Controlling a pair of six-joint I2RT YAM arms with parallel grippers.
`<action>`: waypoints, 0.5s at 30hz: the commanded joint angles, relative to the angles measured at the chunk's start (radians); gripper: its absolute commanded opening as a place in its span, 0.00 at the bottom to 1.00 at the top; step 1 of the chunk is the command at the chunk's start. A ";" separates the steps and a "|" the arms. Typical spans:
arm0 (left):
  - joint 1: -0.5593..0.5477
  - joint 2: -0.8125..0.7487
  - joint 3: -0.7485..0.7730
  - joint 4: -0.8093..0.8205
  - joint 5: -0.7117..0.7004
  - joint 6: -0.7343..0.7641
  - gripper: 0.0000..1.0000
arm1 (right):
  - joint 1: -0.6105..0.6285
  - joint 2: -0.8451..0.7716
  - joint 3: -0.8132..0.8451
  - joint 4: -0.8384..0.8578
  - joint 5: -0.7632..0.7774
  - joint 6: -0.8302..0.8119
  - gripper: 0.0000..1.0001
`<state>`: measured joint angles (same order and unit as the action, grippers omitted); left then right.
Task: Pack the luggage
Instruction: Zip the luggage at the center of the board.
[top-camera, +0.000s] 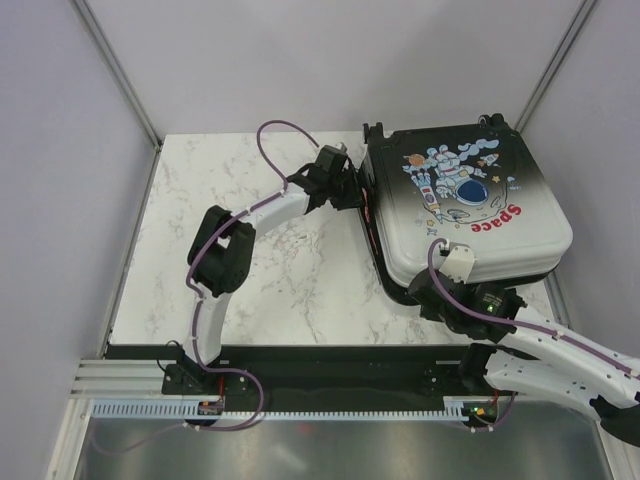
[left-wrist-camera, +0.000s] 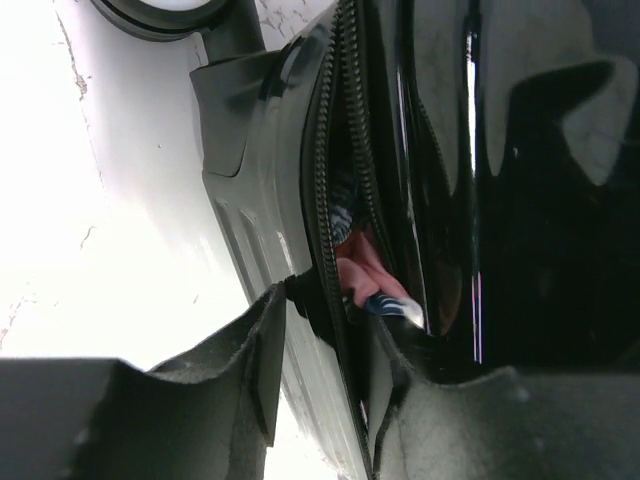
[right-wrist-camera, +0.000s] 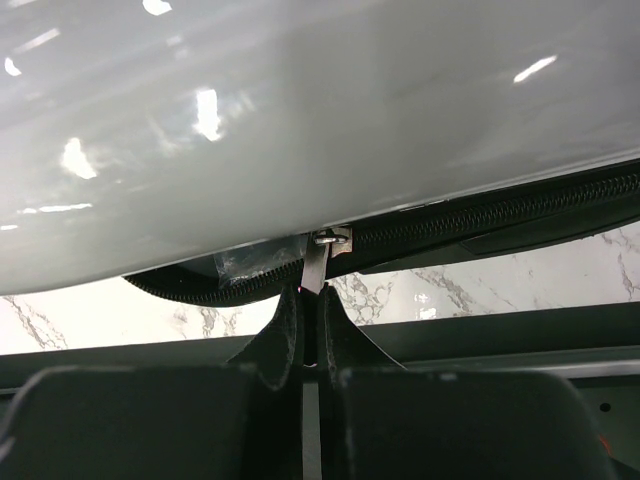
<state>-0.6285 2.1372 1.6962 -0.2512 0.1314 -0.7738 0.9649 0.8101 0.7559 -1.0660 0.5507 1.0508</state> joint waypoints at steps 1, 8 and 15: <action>-0.013 0.069 0.052 0.009 -0.007 0.022 0.33 | -0.003 0.020 -0.021 0.029 0.045 0.002 0.00; -0.013 0.026 -0.031 0.047 -0.010 0.047 0.02 | -0.005 0.031 -0.029 0.037 0.045 0.008 0.00; 0.004 -0.144 -0.249 0.136 -0.078 0.054 0.02 | -0.003 0.064 -0.044 0.092 0.037 -0.021 0.00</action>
<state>-0.6258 2.0811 1.5719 -0.1238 0.0940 -0.7963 0.9653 0.8246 0.7521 -1.0470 0.5625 1.0485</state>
